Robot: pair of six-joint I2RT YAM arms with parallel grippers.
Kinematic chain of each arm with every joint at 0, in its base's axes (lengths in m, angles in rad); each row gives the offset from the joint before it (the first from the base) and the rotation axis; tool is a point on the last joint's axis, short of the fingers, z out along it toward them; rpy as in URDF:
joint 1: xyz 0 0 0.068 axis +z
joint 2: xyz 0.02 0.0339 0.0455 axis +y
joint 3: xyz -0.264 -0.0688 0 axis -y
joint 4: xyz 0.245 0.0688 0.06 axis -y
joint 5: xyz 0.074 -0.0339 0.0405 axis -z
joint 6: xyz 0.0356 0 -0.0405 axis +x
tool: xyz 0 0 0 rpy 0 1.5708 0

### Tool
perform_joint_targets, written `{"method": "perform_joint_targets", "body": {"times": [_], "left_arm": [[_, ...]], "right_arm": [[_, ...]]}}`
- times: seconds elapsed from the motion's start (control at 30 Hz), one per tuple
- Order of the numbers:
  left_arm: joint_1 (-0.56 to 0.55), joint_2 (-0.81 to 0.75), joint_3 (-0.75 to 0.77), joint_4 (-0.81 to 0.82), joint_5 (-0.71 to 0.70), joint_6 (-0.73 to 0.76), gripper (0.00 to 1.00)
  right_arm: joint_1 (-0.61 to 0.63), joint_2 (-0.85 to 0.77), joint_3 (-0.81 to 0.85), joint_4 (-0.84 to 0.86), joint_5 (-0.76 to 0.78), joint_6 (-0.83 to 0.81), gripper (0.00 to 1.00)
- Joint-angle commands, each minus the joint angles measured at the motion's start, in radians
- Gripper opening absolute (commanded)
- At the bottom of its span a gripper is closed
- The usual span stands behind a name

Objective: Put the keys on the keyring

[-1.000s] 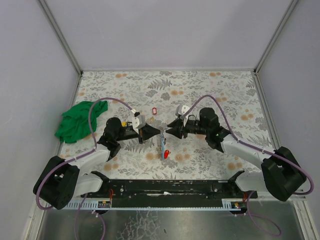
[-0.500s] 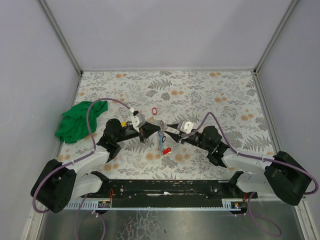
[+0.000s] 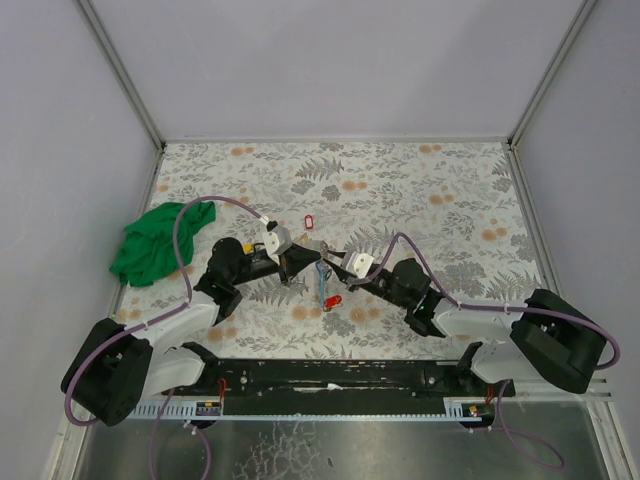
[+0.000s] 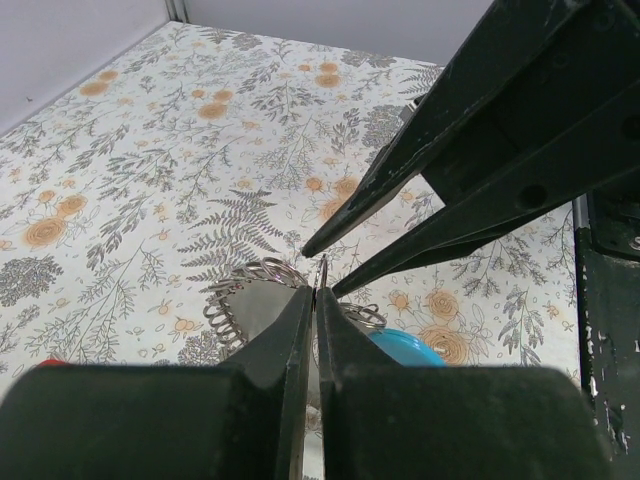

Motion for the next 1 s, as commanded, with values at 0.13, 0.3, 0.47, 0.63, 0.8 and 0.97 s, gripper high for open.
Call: {"method": "perform_joint_targets", "body": {"times": [0.13, 0.3, 0.47, 0.63, 0.8, 0.97], "left_arm": [[-0.009, -0.01, 0.0, 0.037, -0.005, -0.006, 0.0], [-0.012, -0.006, 0.0, 0.04, -0.006, -0.008, 0.0], [-0.015, -0.006, 0.003, 0.039, -0.006, -0.01, 0.0], [-0.022, -0.008, 0.002, 0.043, -0.005, -0.012, 0.0], [-0.027, -0.01, 0.002, 0.051, 0.001, -0.022, 0.0], [-0.028, -0.046, -0.01, 0.036, -0.015, -0.032, 0.05]], "right_arm": [[0.032, 0.044, 0.021, 0.171, 0.132, -0.051, 0.28], [0.036, 0.06, 0.031, 0.186, 0.152, -0.042, 0.26], [0.036, 0.07, 0.049, 0.168, 0.156, -0.028, 0.24], [0.035, 0.089, 0.055, 0.159, 0.151, -0.027, 0.23], [0.037, 0.108, 0.064, 0.151, 0.158, -0.031, 0.16], [0.036, 0.107, 0.066, 0.157, 0.189, -0.051, 0.04]]}}
